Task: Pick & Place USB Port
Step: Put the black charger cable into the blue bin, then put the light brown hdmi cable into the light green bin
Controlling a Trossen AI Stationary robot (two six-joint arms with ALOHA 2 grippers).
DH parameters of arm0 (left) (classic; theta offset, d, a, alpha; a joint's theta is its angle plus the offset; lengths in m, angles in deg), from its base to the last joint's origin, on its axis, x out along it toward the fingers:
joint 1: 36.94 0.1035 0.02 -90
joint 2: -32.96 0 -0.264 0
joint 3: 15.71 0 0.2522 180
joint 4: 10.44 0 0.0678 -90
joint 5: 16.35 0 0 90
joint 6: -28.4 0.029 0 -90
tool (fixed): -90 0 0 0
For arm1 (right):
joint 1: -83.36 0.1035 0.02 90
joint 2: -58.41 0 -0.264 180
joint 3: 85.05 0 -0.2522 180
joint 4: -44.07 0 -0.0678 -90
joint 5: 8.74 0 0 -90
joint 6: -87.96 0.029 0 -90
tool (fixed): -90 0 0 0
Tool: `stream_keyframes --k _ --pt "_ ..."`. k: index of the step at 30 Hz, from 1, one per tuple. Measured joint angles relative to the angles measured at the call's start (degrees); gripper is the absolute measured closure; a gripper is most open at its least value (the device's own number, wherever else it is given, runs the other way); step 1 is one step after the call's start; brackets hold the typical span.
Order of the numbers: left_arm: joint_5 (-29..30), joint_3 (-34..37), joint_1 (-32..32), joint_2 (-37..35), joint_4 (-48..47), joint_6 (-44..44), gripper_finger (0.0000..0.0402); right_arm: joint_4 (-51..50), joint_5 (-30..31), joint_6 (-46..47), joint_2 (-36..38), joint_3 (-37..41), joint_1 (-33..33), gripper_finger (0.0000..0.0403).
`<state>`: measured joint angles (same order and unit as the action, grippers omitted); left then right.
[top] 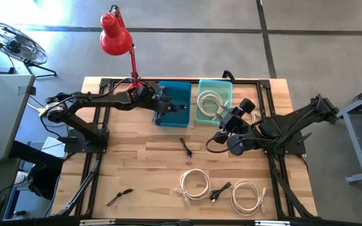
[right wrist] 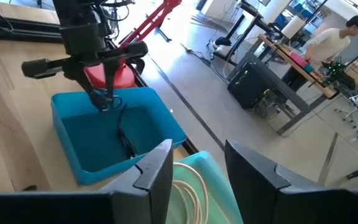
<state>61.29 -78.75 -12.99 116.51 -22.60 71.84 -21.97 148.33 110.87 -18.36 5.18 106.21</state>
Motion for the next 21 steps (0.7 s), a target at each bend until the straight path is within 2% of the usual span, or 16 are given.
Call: stream_keyframes --k 6,10,16,21 --pt "7.55 0.00 0.05 0.00 -0.04 -3.10 0.0218 -2.28 -2.47 3.85 0.00 0.00 0.00 0.0265" --pt "12.00 0.02 0.04 0.00 0.45 -3.91 0.0177 -3.49 -3.01 5.52 0.00 0.00 0.00 0.0265" --pt "12.68 0.02 0.04 0.00 0.81 -3.46 0.0157 -3.40 -3.89 2.23 0.15 0.00 -0.39 0.0265" --pt "8.16 0.04 0.04 0.00 0.24 -5.22 0.0157 -3.07 -7.15 0.29 2.17 0.00 -1.84 0.0265"
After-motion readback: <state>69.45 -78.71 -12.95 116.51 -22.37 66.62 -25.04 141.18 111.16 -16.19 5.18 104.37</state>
